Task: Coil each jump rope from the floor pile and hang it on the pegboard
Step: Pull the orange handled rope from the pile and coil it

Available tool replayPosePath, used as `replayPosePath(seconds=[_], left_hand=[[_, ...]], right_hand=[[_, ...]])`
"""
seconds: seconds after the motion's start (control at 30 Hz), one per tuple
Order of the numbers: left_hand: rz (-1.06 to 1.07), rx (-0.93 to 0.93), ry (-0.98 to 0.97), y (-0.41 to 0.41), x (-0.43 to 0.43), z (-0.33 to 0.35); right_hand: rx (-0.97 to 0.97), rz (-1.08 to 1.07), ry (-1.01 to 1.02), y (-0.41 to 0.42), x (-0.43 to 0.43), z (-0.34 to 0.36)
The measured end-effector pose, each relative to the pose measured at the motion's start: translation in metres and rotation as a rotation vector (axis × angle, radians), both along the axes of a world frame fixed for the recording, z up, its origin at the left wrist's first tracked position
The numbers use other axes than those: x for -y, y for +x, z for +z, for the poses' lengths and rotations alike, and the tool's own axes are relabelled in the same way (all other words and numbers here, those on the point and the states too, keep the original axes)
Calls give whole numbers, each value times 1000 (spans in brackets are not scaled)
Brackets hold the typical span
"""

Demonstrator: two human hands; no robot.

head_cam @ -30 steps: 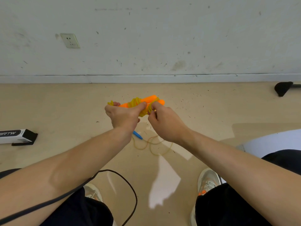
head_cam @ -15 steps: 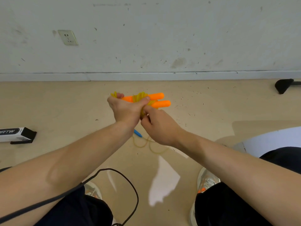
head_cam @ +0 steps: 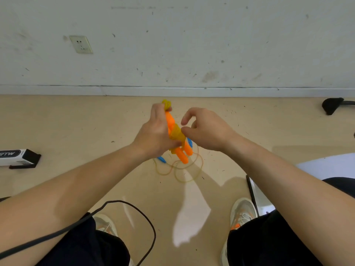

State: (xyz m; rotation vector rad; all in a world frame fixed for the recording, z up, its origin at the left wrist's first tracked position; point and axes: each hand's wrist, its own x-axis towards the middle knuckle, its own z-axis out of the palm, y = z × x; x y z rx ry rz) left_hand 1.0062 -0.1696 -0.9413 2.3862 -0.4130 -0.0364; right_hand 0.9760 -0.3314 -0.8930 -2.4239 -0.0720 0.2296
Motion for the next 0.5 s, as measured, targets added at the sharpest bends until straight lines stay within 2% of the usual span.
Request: replayPosePath(seconds=[0.13,0.27,0.33,0.37,0.43,0.5], left_hand=[[-120,-49,33,-7,0,0],[-183,-135,33,-8,-3,17],[-213,-187,196,-8,-7,28],[-215,-167,213,-8,-9,31],[-216,-138,64,-6,-11,35],[-225,-208,-161,-10,-9,40]], right_hand=[[-477,63,418,-2,11,7],[-798,90,885,3,26,6],[-830,133,1109,4,29,3],[-798,162,1153,4,28,1],[-669,200,1115,0,23,-1],[-496,182,986,-5,13,0]])
